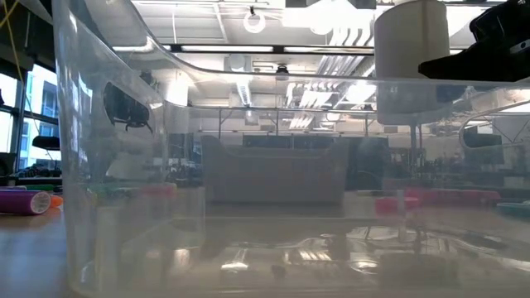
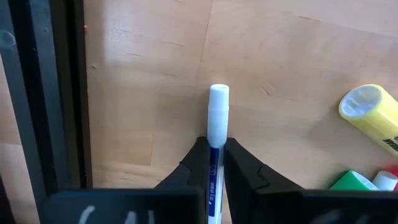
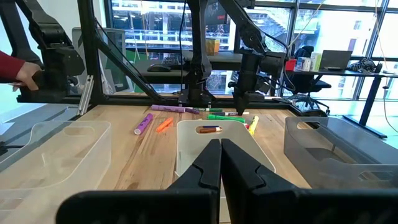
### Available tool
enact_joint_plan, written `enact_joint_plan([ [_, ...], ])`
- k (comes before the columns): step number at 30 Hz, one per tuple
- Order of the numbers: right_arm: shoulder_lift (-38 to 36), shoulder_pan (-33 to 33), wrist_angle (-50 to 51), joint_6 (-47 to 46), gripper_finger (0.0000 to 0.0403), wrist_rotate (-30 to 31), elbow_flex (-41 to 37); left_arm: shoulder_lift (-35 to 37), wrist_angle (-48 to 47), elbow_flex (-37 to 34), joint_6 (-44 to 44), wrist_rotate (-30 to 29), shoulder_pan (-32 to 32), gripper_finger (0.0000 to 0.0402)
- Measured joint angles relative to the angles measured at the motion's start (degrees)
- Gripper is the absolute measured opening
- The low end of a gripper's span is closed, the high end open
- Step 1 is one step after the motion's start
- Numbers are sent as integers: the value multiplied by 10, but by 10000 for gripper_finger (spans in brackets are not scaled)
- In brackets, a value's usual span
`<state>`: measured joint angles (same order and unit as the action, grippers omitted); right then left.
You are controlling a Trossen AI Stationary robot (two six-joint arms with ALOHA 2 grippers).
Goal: Pick & Place Markers
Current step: Put the blue marker pen into the black bin
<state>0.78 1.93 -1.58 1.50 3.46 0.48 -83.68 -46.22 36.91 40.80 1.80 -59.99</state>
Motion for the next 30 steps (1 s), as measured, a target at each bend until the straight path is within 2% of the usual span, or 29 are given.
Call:
enact_joint_plan([
  [9,0,0,0,0,0,0,0,32,-2,-3,0,8,0,29],
  [15,0,0,0,0,0,0,0,104,-33,-4,2,13,0,25],
  [22,0,0,0,0,0,0,0,201,-38,-1,11,65,0,23],
  [27,0,0,0,0,0,0,0,250,6,46,-5,96,0,23],
  [30,0,0,0,0,0,0,0,259,36,96,-29,94,0,23],
])
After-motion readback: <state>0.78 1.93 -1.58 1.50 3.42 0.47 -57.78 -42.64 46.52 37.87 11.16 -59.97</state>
